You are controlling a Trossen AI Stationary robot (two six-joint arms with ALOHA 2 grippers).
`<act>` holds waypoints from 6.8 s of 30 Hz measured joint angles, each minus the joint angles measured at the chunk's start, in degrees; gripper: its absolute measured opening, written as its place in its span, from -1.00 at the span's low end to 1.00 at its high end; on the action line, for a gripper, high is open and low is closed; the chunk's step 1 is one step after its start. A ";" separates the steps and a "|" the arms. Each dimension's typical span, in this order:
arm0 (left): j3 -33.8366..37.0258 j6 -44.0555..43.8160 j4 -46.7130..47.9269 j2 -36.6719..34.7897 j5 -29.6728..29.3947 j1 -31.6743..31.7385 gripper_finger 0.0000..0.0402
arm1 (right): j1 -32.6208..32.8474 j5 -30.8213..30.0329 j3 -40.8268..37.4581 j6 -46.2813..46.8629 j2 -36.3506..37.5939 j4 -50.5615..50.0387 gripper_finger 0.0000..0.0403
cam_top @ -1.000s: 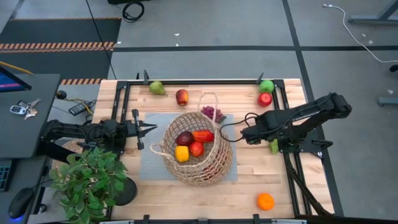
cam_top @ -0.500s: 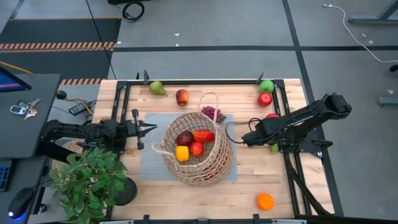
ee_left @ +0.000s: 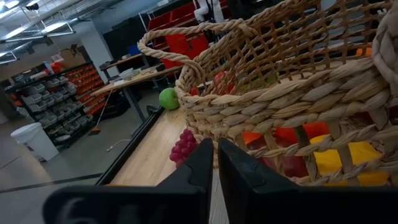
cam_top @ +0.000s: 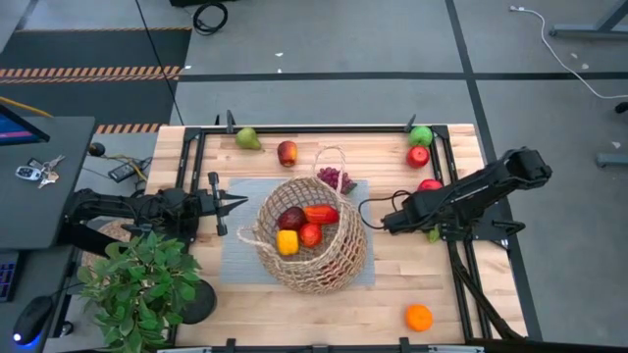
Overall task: Build produce basket
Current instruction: Put the cucumber into the brown basket
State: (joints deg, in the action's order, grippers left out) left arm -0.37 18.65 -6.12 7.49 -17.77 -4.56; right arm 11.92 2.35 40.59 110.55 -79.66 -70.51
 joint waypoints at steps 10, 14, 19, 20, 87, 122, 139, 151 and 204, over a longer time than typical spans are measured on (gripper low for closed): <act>0.00 0.00 0.04 0.01 0.01 0.00 -0.84 | -0.20 0.42 0.01 -0.05 -6.74 2.50 0.72; 0.00 0.00 0.02 0.01 0.01 -0.01 -0.85 | -0.37 -0.34 0.01 0.45 -8.56 0.71 0.72; -0.01 0.00 0.02 0.01 0.01 0.00 -0.82 | -0.40 -1.13 0.02 0.80 -10.39 0.76 0.72; 0.00 0.00 0.02 0.01 0.00 -0.02 -0.82 | -0.46 -0.88 0.01 0.29 -10.83 1.13 0.72; 0.00 0.00 -0.01 0.01 -0.02 -0.01 -0.84 | 2.14 -16.97 48.86 18.99 -16.21 -19.47 -0.10; 0.01 0.00 0.00 0.01 -0.01 -0.02 -0.85 | 4.16 -45.78 53.10 -2.56 -16.44 -13.07 -0.10; 0.00 0.00 -0.01 0.01 -0.02 -0.01 -0.86 | 3.47 -52.74 53.05 -90.11 -12.64 56.56 -0.10; -0.01 0.00 -0.01 0.01 -0.02 -0.01 -0.83 | 3.21 -47.28 53.10 -114.67 -9.29 77.40 -0.10; -0.01 0.00 -0.02 0.76 -0.02 -0.01 -0.85 | 0.13 -25.51 53.12 -180.78 -19.70 61.64 -0.10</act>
State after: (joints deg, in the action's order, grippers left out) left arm -0.38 18.65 -6.14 8.25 -17.78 -4.57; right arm 12.05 -23.16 93.72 -70.22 -99.37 -8.87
